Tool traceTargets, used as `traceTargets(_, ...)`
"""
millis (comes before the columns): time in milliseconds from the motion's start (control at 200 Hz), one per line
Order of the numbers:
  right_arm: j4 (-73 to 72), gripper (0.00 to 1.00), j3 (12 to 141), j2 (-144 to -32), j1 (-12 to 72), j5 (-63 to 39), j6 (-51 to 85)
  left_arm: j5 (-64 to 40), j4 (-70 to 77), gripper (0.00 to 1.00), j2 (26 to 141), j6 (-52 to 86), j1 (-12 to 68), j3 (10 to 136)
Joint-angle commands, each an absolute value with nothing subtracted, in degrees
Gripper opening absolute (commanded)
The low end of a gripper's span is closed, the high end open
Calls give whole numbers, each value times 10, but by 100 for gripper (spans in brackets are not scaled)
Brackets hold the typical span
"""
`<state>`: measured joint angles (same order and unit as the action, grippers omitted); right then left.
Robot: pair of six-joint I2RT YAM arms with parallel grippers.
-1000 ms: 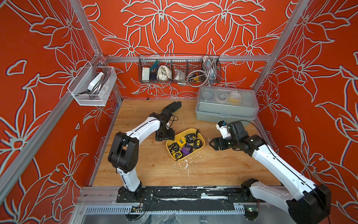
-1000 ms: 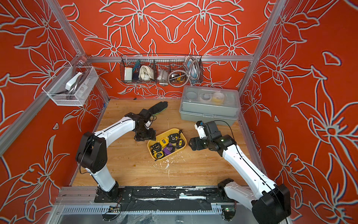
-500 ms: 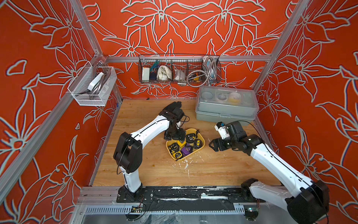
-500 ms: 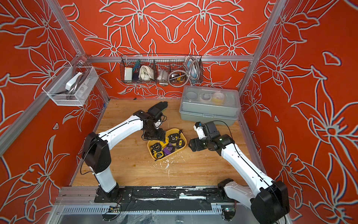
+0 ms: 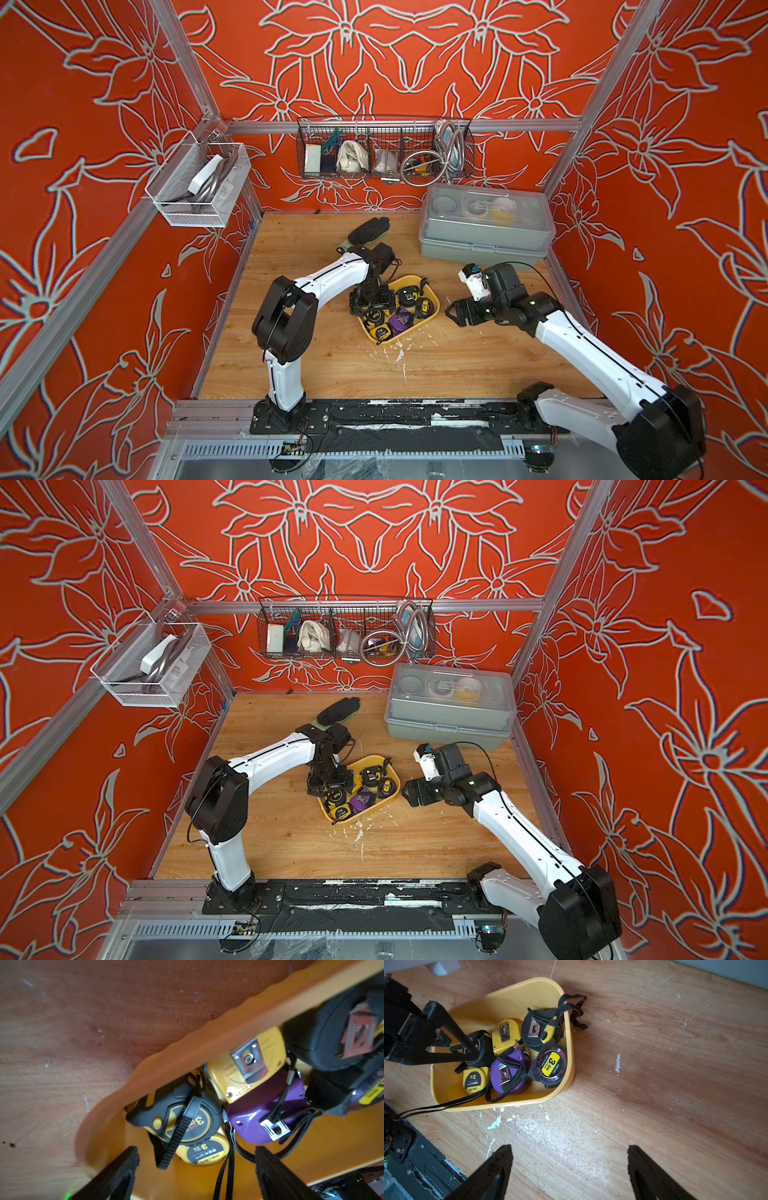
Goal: Take the tape measure out of the storage box
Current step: Pick up the tape measure from the storage box.
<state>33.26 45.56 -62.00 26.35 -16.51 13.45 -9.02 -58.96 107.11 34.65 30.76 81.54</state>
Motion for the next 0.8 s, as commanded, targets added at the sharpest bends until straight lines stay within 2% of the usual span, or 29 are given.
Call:
traceTargets(0, 315, 89, 439, -601, 268, -170, 149, -45, -618, 91, 1103, 361, 309, 822)
traceTargets(300, 330, 89, 427, -567, 268, -157, 157, -6, -624, 91, 1151, 333, 306, 828)
traceTargets(496, 337, 90, 430, -557, 268, -153, 159, 33, -632, 82, 1177, 281, 306, 814)
traceTargets(796, 333, 90, 437, -566, 268, -153, 161, 15, -631, 75, 1193, 245, 307, 809)
